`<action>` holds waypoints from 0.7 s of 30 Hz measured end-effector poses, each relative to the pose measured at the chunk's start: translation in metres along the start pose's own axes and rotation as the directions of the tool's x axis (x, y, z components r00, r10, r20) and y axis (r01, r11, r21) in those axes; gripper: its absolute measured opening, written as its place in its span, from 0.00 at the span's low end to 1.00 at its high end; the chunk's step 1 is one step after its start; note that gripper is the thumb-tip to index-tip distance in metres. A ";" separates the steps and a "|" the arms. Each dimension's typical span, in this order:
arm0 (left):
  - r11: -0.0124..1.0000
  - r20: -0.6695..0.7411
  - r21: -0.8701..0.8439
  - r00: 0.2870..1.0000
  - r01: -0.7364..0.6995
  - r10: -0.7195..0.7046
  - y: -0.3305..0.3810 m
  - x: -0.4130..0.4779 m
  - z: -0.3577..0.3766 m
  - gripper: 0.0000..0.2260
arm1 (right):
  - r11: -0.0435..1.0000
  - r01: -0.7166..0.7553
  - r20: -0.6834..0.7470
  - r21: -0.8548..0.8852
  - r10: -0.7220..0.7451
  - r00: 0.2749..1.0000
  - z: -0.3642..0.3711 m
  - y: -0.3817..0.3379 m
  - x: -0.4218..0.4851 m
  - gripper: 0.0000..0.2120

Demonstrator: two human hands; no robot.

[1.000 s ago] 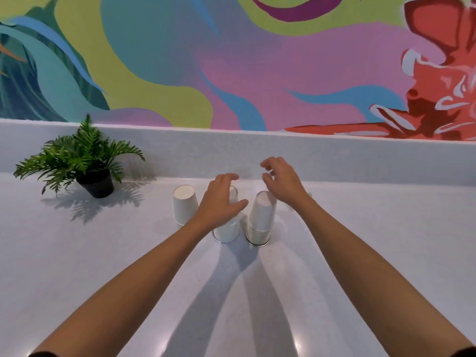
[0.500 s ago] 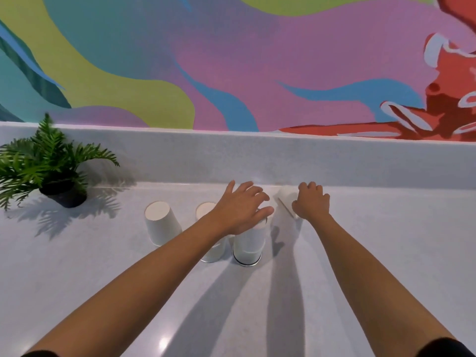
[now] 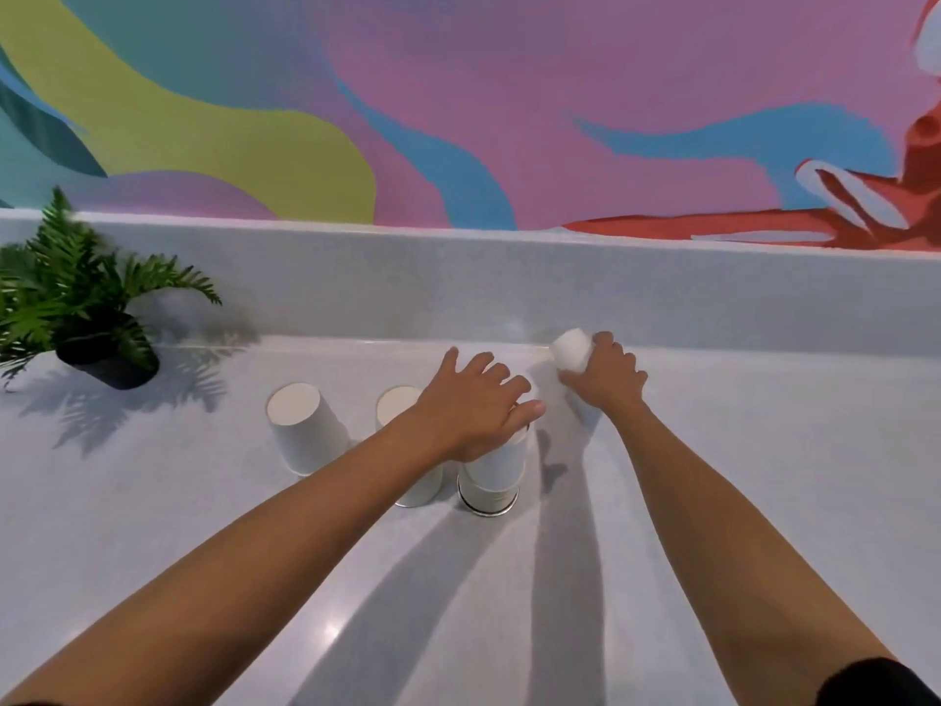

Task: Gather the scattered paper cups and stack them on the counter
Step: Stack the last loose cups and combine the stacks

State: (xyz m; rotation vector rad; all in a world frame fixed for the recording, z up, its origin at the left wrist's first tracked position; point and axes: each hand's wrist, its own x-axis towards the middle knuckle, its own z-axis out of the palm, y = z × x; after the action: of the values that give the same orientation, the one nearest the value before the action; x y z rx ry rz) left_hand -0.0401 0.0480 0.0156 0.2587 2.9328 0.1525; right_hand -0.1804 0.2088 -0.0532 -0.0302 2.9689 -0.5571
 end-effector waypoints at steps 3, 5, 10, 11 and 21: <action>1.000 -0.027 0.004 1.000 0.005 -0.005 0.000 -0.003 -0.004 0.24 | 0.974 0.020 -0.066 0.224 -0.005 0.998 -0.026 -0.013 -0.008 0.34; 1.000 -0.047 -0.011 0.999 0.005 -0.006 0.001 -0.010 -0.009 0.24 | 0.932 0.052 -0.089 0.358 -0.021 0.996 -0.047 -0.022 -0.016 0.34; 0.994 -0.177 -0.096 0.982 0.048 -0.065 -0.002 -0.032 -0.032 0.23 | 0.765 0.103 -0.077 0.636 -0.070 0.995 -0.086 -0.050 -0.049 0.31; 0.991 -0.217 -0.115 0.972 0.062 -0.086 -0.004 -0.039 -0.037 0.22 | 0.721 0.114 -0.070 0.683 -0.090 0.993 -0.091 -0.058 -0.059 0.30; 0.591 -0.357 -0.806 0.794 0.003 -0.491 -0.052 -0.109 -0.071 0.19 | 0.574 0.331 -0.058 0.749 -0.442 0.895 -0.077 -0.150 -0.162 0.27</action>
State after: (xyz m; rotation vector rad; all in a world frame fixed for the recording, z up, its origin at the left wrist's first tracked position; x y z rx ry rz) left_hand 0.0422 -0.0292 0.0982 -0.4440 2.9908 1.6713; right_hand -0.0298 0.1038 0.0911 -0.6301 2.3476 -1.7140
